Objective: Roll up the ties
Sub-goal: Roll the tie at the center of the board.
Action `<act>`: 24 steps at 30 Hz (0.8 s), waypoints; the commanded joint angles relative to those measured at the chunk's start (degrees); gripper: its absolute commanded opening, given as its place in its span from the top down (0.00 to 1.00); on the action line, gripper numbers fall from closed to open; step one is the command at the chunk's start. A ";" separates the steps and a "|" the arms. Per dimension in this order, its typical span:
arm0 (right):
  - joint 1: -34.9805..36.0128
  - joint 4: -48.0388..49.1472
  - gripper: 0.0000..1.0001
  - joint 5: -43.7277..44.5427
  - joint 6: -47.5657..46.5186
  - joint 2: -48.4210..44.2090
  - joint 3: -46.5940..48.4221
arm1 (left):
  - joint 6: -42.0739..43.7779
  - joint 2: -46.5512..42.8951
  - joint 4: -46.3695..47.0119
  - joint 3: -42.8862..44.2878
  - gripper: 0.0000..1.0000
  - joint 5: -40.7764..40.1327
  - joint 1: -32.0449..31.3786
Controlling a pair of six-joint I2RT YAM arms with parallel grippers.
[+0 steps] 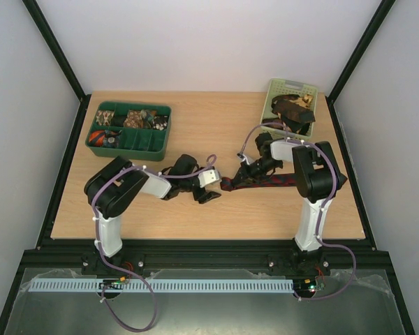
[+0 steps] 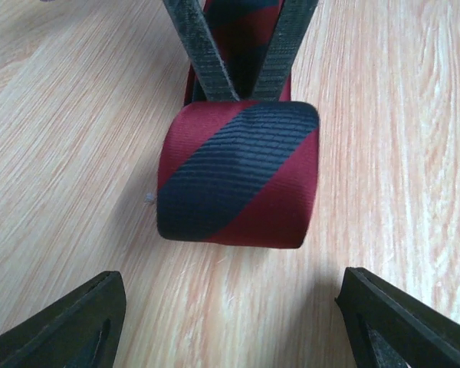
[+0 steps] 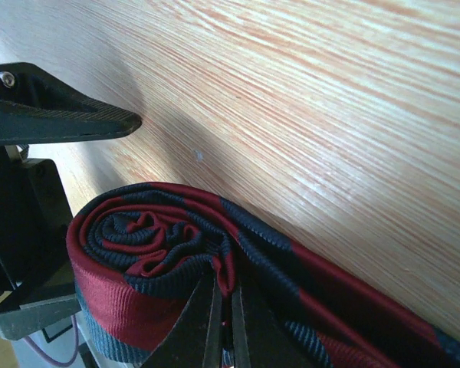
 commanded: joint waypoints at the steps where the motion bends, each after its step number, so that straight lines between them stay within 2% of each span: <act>1: -0.77 -0.09 0.99 7.38 -0.18 3.38 -3.03 | -3.89 2.35 4.94 -1.42 0.20 1.19 -1.62; 7: -0.96 0.71 0.99 6.44 0.34 3.93 -3.18 | -9.09 8.60 10.37 2.62 0.22 -1.35 -2.36; 14: -1.01 0.56 0.99 5.29 0.73 3.21 -3.02 | -5.58 12.27 8.82 5.11 0.31 -3.14 -4.02; 17: -0.99 0.53 0.95 3.78 0.88 2.43 -3.31 | -5.00 12.23 7.26 4.64 0.48 -4.64 -4.11; 19: -0.96 0.55 0.89 2.77 1.01 1.55 -3.43 | -4.74 11.48 5.84 3.94 0.60 -4.78 -3.83; 21: -1.01 -0.19 0.82 1.86 0.98 0.67 -3.12 | -4.54 9.97 3.77 2.95 0.67 -4.99 -3.39; 24: -1.20 -2.61 0.71 1.16 -0.07 -0.98 -2.24 | -3.03 7.56 -1.99 2.07 0.70 -5.44 -2.74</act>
